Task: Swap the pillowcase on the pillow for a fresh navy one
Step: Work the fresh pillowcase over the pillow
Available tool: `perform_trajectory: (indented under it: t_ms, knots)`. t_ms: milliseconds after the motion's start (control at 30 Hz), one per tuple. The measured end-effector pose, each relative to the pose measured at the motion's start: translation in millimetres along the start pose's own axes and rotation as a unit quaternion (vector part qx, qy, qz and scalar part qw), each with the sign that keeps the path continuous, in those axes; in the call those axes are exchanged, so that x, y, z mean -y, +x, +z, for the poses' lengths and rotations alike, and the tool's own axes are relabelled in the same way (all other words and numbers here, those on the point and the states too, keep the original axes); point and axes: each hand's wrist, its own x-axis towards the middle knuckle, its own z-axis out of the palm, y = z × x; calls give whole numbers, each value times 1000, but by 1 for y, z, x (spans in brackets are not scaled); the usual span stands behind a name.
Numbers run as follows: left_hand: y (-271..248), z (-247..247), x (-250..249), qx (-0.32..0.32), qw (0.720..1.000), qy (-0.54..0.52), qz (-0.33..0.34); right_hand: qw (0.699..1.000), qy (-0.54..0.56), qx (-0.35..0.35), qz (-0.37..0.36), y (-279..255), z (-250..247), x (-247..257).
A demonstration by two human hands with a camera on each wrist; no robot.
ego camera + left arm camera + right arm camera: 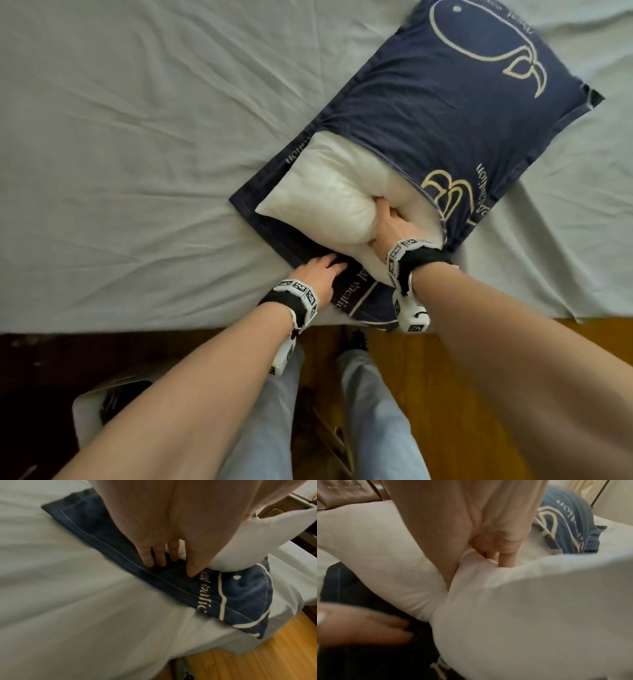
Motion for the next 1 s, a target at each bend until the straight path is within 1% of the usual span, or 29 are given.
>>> perform_trajectory:
  t_ms: [67,167,233,300,367,433,500,567,633,700,733,767,800,867,967,1000]
  knots:
    - [5,14,-14,8,1000,11,-13,1000,-10,15,-12,6,-9,-10]
    - [15,23,-32,-16,998,36,-54,999,-24,31,-25,8,-17,-16]
    - [19,26,-40,-14,994,68,-79,998,-32,37,-41,6,-23,-22]
    - [23,34,-51,-18,990,84,-108,998,-47,16,-44,4,-39,-36]
    - [25,46,-63,-36,985,87,-146,994,-91,-19,-51,2,-63,-52]
    - [26,53,-71,-48,979,77,-182,990,-130,-39,-39,3,-88,-69]
    - [29,50,-81,-42,976,76,-199,986,-165,-19,-9,0,-102,-85]
    - [31,40,-91,-51,972,100,-207,984,-178,7,9,-1,-99,-98]
    - [36,32,-103,-85,969,129,-191,991,-128,48,-7,-2,-86,-104]
    - [42,28,-118,-105,975,149,-125,996,-3,85,-8,-1,-70,-106]
    - [47,29,-126,-97,980,153,-85,993,61,103,-1,0,-64,-108]
    - [52,33,-133,-79,984,147,-61,987,109,117,-1,1,-61,-110]
    - [56,37,-140,-63,987,135,-59,982,144,121,-2,2,-59,-113]
    - [62,45,-146,-52,985,143,-75,976,197,93,-12,9,-59,-121]
    - [72,50,-145,-78,979,171,-80,978,203,-1,-35,27,-75,-137]
    - [77,49,-144,-81,979,169,-77,974,224,-27,-37,35,-83,-142]
